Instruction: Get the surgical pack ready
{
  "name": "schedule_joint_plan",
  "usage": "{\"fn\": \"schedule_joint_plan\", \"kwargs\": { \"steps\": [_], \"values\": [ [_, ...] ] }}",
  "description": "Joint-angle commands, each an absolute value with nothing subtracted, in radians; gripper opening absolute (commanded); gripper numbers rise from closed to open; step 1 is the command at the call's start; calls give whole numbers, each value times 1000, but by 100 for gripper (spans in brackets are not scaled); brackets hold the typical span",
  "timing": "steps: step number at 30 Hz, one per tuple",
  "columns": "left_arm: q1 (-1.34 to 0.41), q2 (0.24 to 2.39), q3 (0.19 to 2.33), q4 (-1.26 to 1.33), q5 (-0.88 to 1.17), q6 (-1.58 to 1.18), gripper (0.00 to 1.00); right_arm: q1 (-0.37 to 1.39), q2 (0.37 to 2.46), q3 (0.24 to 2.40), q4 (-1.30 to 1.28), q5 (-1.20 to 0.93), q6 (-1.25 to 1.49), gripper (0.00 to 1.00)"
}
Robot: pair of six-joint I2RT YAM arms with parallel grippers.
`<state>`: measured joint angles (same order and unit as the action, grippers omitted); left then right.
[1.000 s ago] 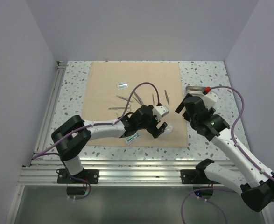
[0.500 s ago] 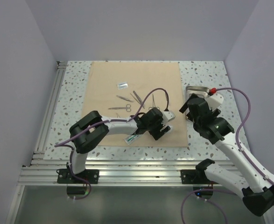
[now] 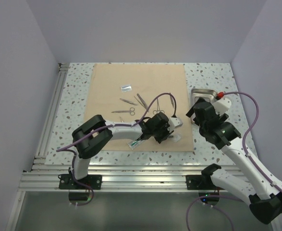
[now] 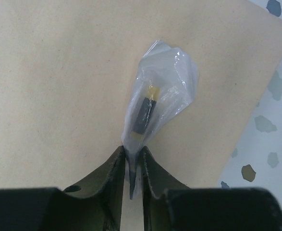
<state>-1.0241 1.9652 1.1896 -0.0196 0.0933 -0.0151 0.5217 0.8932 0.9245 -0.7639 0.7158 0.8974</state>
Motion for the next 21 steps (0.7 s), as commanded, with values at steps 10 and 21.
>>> {"fn": "schedule_joint_plan", "kwargs": {
  "steps": [10, 21],
  "values": [
    [-1003, 1895, 1233, 104, 177, -288, 7, 465, 864, 979, -742, 781, 890, 99],
    [-996, 2090, 1514, 242, 92, -647, 10, 385, 891, 1045, -701, 719, 881, 99]
  ]
}}
